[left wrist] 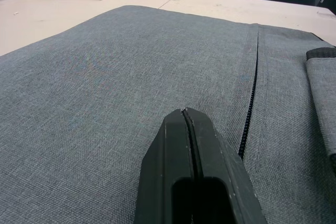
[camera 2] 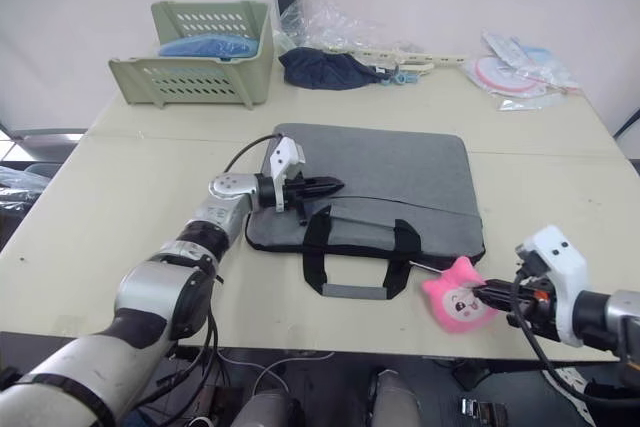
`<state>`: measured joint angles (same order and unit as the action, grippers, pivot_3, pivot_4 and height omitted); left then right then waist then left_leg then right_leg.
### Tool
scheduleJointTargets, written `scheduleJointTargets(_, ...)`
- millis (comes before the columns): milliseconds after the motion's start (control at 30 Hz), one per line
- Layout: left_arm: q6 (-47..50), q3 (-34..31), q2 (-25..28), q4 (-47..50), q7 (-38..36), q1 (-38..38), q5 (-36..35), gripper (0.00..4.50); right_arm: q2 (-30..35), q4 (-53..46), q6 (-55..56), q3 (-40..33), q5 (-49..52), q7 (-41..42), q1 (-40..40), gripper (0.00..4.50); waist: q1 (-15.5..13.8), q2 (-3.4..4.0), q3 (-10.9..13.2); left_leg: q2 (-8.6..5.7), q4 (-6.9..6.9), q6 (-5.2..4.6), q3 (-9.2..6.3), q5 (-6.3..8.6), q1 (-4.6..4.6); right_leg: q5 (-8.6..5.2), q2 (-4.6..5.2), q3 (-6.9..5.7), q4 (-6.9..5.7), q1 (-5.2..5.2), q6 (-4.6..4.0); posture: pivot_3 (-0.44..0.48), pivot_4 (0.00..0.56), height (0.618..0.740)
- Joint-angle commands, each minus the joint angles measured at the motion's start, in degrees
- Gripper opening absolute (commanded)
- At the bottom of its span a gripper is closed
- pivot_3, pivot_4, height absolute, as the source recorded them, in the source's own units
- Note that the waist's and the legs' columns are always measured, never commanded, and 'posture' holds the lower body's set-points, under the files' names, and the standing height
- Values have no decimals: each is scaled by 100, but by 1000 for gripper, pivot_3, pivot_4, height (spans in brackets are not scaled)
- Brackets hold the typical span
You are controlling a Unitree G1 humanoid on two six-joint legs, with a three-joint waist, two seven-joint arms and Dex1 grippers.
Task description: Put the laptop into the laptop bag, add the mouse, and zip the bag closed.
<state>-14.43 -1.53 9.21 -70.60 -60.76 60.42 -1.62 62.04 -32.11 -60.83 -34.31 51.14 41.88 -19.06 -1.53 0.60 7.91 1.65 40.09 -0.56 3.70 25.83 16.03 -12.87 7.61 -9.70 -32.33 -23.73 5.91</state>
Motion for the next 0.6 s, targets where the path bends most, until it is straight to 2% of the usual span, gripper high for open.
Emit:
scheduleJointTargets(33, 232, 274, -45, -486, -56, -416, 380, 0, 88, 173, 131, -336, -306, 231, -72, 11, -1, 1, -1, 0, 0, 0, 0, 0, 0, 0, 0, 0, 1, 0, 0, 0, 150, 740)
scheduleJointTargets(367, 219, 308, -45, -490, -63, -413, 401, 0, 74, 564, 354, -720, -915, 695, -486, 11, -5, 6, -3, 0, -1, -1, -4, 1, 0, 1, 0, -5, 8, 5, 2, 0, 150, 740)
scheduleJointTargets(600, 212, 331, -52, -491, -67, -424, 415, 0, 64, 1025, 663, -724, -1343, 855, -532, 11, -3, 14, -9, 0, -2, -2, -5, 2, 0, 4, 0, -7, 18, 10, 7, 0, 150, 740)
